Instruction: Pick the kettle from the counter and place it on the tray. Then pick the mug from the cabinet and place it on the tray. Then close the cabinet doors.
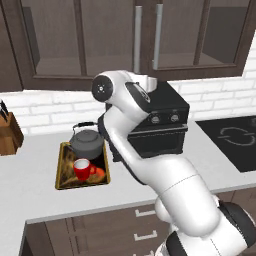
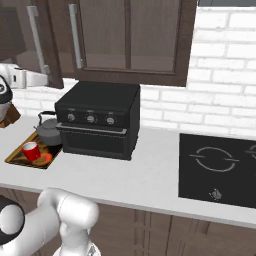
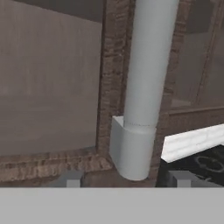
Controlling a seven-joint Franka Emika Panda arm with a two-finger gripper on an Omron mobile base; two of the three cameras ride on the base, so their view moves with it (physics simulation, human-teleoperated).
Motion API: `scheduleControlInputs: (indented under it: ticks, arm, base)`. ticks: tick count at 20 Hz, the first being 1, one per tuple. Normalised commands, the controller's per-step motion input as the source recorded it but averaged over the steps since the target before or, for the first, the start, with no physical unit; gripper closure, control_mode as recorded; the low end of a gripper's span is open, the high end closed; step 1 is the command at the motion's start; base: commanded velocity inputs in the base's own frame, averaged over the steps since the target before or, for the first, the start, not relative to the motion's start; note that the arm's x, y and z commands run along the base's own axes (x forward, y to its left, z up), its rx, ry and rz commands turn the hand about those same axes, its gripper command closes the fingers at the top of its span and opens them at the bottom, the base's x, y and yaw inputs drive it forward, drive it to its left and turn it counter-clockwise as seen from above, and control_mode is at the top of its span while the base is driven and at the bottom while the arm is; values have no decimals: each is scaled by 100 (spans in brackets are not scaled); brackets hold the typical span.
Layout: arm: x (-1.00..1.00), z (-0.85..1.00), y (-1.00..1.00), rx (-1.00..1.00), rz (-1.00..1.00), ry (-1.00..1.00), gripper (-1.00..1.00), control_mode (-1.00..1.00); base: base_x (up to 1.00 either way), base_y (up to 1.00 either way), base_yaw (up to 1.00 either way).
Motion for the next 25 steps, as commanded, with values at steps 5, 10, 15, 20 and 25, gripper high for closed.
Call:
scheduleControlInputs:
  ticks: [5, 10, 15, 20, 25]
  arm:
    - [87, 0, -12, 7, 16, 0, -100, -100]
    - [87, 0, -1, 6, 16, 0, -100, -100]
    - [83, 0, 0, 7, 16, 0, -100, -100]
    - [78, 0, 0, 7, 15, 0, -100, -100]
    - [57, 0, -1, 4, 11, 0, -100, -100]
  base:
    - [0, 0, 0]
    - [0, 0, 0]
    - [0, 0, 0]
    - [0, 0, 0]
    - [0, 0, 0]
